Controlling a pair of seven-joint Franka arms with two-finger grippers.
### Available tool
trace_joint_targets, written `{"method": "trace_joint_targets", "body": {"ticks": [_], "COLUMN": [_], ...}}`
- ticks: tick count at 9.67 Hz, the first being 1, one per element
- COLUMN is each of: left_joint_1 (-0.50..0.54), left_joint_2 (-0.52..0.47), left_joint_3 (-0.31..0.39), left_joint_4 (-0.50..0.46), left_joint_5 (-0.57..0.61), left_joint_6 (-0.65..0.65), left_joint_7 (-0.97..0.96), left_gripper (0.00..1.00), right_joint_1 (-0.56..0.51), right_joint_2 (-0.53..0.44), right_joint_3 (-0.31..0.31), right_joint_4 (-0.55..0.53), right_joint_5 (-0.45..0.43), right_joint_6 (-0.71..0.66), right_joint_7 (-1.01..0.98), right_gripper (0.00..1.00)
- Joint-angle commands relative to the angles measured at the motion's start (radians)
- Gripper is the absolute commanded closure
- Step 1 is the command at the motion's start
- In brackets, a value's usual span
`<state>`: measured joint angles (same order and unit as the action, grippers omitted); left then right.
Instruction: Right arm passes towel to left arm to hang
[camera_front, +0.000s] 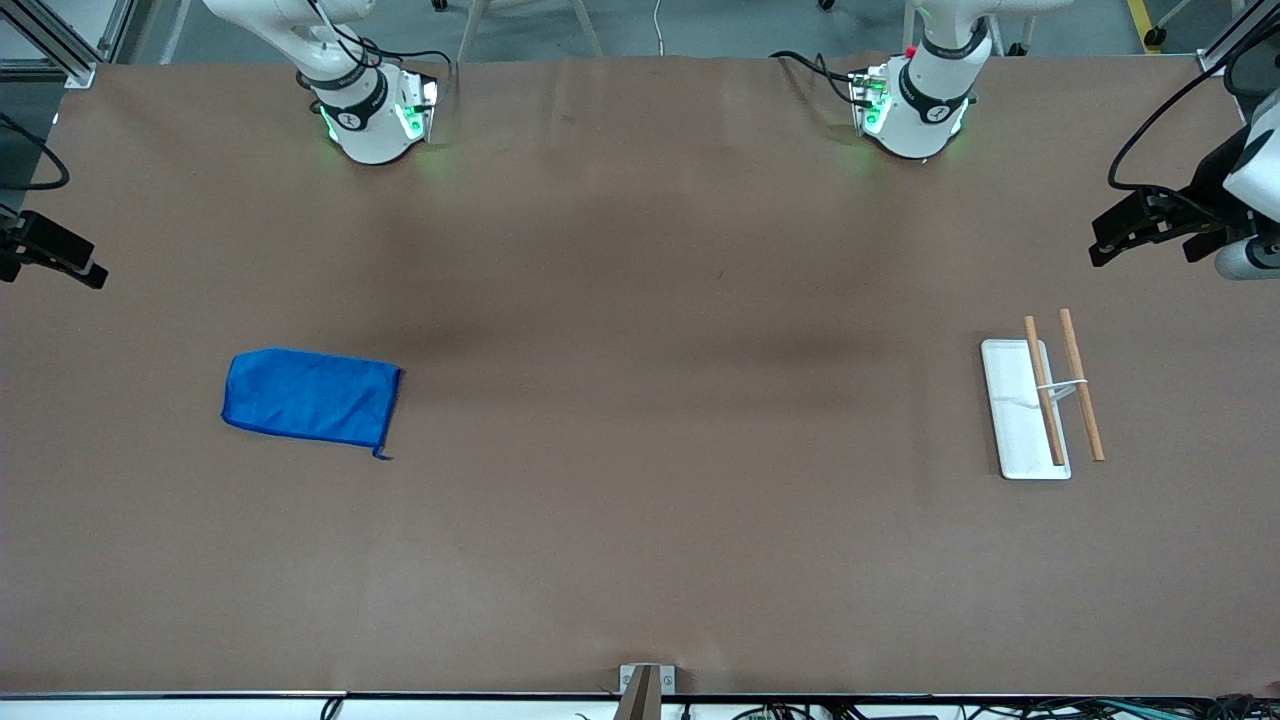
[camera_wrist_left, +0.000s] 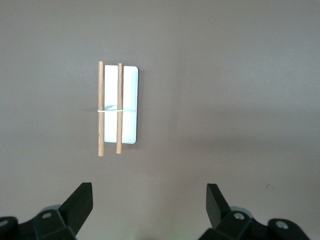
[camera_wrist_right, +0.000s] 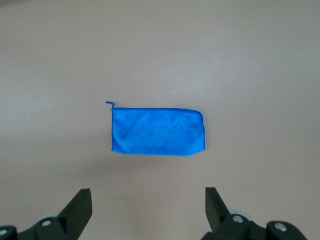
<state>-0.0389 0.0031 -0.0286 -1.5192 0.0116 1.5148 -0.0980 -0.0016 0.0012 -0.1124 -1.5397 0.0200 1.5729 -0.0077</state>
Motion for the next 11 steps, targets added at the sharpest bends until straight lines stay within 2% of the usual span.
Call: {"method": "trace_joint_targets", "body": {"ticks": [1,8,9,11], "left_joint_1": [0.002,0.007,0.004,0.004], "left_joint_2": [0.014,0.018,0.020,0.025], "left_joint_3": [-0.008,-0.008,-0.007,-0.008], "left_joint_4": [-0.019,-0.016,-0.016,-0.015], "left_joint_5": [0.019,0.016,0.016,0.016], "left_joint_6": [-0.004,-0.004,-0.002,-0.002], "left_joint_7": [-0.005,-0.006,-0.006,-0.006], "left_gripper": [0.00,0.00,0.00,0.00], "right_joint_1": [0.002,-0.008,-0.008,-0.005], "right_joint_2": [-0.030,-0.030,-0.030,-0.029], "right_joint_3": [0.000,0.005,0.005,0.007], "right_joint_4": [-0.036,-0.051,-0.095,-0.236], "right_joint_5": [-0.017,-0.018,-0.018,-0.017], "right_joint_6": [0.013,0.009,0.025,0.152], "right_joint_7": [-0.005,-0.008,-0.008,-0.006], "right_gripper": [0.00,0.00,0.00,0.00]}}
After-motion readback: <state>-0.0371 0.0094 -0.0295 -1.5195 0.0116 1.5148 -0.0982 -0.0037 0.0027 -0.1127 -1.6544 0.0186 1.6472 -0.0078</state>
